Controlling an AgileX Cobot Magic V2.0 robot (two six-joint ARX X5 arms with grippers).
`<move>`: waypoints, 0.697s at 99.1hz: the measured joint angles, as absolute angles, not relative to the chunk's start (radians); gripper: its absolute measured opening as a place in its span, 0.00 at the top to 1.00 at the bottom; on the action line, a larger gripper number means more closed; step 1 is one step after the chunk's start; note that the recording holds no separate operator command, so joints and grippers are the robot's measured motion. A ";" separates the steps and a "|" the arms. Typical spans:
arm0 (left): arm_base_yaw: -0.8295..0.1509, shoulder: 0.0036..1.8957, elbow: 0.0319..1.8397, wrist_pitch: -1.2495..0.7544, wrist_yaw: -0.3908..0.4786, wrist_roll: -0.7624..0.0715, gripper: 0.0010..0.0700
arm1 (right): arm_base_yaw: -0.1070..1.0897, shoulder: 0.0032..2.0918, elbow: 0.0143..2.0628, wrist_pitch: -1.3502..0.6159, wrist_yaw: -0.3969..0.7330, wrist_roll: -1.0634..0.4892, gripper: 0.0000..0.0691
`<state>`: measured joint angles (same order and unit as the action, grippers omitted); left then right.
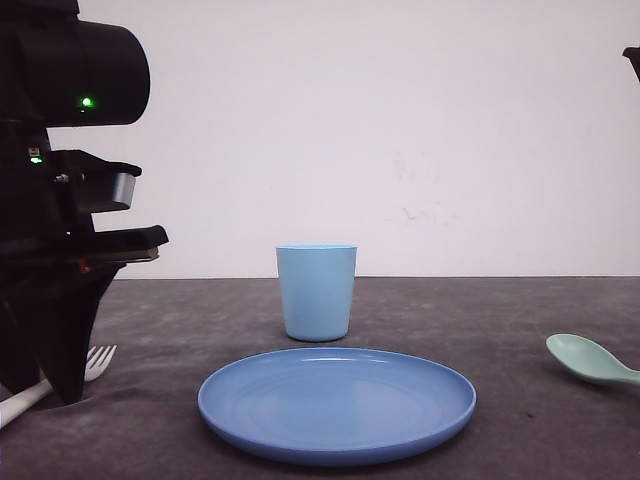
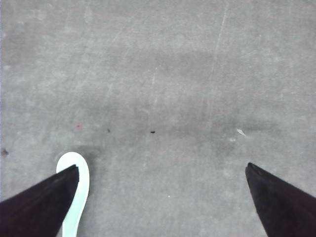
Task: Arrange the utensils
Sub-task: 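Lower the left gripper onto the white fork and grasp its handle, then lift the white fork with the left gripper and carry it over the cup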
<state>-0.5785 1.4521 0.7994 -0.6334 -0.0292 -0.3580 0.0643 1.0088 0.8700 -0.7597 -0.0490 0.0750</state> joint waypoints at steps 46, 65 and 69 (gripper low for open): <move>-0.581 1.442 0.799 -0.633 -0.027 -0.359 0.95 | 0.064 1.009 0.870 -0.760 -0.049 0.075 0.02; -0.581 1.332 0.799 -0.608 -0.024 -0.356 0.95 | 0.064 1.009 0.870 -0.760 -0.049 0.075 0.02; -0.581 1.307 0.799 -0.591 -0.024 -0.355 0.95 | 0.064 1.009 0.870 -0.760 -0.049 0.075 0.02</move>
